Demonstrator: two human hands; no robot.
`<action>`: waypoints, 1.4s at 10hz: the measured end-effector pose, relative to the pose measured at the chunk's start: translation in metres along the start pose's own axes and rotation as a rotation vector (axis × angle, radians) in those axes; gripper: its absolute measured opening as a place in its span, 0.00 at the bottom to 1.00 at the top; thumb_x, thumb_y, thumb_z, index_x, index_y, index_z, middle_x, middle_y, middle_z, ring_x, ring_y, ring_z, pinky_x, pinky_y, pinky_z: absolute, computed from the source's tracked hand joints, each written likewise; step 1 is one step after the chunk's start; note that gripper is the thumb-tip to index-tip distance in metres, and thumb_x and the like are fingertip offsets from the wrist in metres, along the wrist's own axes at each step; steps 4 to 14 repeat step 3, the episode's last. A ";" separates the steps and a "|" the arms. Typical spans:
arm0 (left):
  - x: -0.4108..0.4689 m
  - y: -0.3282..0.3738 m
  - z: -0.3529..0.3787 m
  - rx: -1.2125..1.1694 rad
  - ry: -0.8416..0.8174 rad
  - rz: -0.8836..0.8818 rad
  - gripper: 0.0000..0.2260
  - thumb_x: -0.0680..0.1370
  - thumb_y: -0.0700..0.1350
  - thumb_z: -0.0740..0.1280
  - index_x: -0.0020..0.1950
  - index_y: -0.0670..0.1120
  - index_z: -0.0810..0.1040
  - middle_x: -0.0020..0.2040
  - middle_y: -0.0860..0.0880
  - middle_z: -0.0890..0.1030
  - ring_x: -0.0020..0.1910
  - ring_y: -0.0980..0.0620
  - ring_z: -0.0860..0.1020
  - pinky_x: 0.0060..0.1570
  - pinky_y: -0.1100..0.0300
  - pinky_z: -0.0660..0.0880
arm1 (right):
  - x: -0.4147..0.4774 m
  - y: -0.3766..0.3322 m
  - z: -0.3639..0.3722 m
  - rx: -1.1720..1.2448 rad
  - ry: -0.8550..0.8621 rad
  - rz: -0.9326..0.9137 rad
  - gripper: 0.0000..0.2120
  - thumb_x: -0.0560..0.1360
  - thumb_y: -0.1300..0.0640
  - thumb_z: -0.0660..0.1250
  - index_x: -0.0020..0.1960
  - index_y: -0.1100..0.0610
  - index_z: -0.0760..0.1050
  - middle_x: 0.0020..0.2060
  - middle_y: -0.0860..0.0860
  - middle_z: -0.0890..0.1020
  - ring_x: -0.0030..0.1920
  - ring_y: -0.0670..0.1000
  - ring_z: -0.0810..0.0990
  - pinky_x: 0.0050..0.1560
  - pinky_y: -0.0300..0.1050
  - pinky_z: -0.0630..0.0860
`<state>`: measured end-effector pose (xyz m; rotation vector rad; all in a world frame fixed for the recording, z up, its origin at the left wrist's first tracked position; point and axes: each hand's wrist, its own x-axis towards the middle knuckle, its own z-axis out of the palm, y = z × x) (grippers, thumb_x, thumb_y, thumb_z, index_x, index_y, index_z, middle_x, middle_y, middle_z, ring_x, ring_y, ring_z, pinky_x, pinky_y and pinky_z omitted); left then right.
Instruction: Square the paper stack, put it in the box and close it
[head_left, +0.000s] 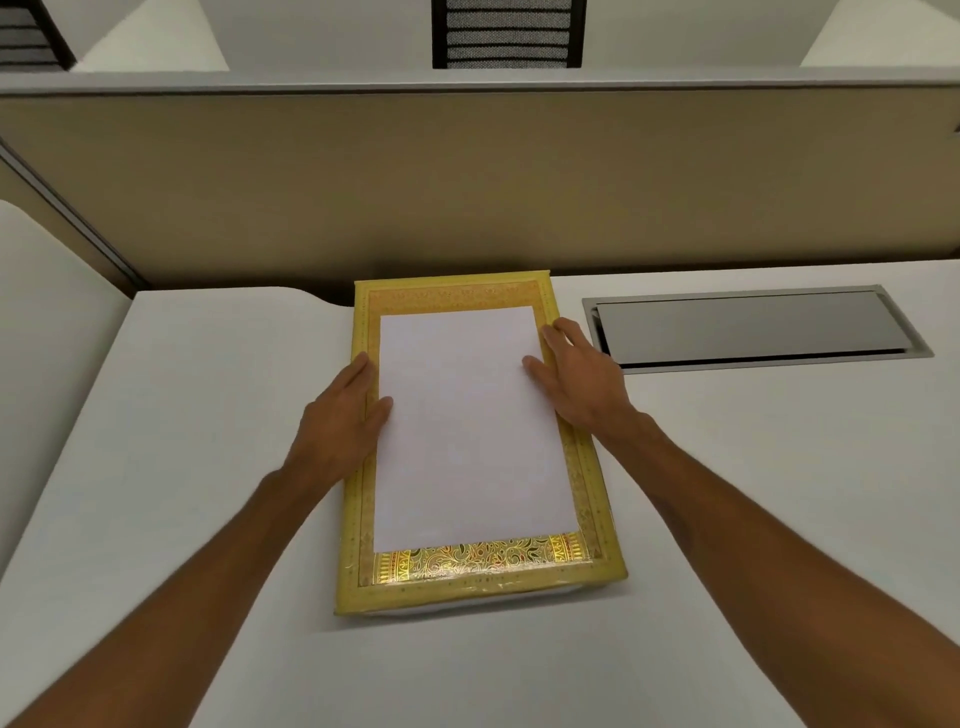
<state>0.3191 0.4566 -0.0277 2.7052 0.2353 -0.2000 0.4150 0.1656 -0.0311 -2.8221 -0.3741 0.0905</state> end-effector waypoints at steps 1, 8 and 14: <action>-0.001 0.004 0.002 0.007 -0.043 -0.019 0.30 0.83 0.56 0.56 0.81 0.46 0.50 0.82 0.50 0.52 0.77 0.44 0.62 0.71 0.45 0.63 | -0.004 -0.001 -0.002 -0.012 0.004 -0.012 0.29 0.81 0.39 0.55 0.75 0.56 0.62 0.77 0.52 0.62 0.62 0.58 0.79 0.54 0.55 0.79; -0.016 0.033 -0.008 0.206 0.022 0.001 0.35 0.80 0.64 0.50 0.81 0.45 0.50 0.82 0.44 0.49 0.80 0.43 0.49 0.76 0.40 0.47 | -0.028 -0.010 -0.014 -0.073 0.039 0.045 0.31 0.81 0.38 0.54 0.78 0.55 0.57 0.78 0.55 0.60 0.72 0.60 0.69 0.64 0.61 0.72; -0.016 0.033 -0.008 0.206 0.022 0.001 0.35 0.80 0.64 0.50 0.81 0.45 0.50 0.82 0.44 0.49 0.80 0.43 0.49 0.76 0.40 0.47 | -0.028 -0.010 -0.014 -0.073 0.039 0.045 0.31 0.81 0.38 0.54 0.78 0.55 0.57 0.78 0.55 0.60 0.72 0.60 0.69 0.64 0.61 0.72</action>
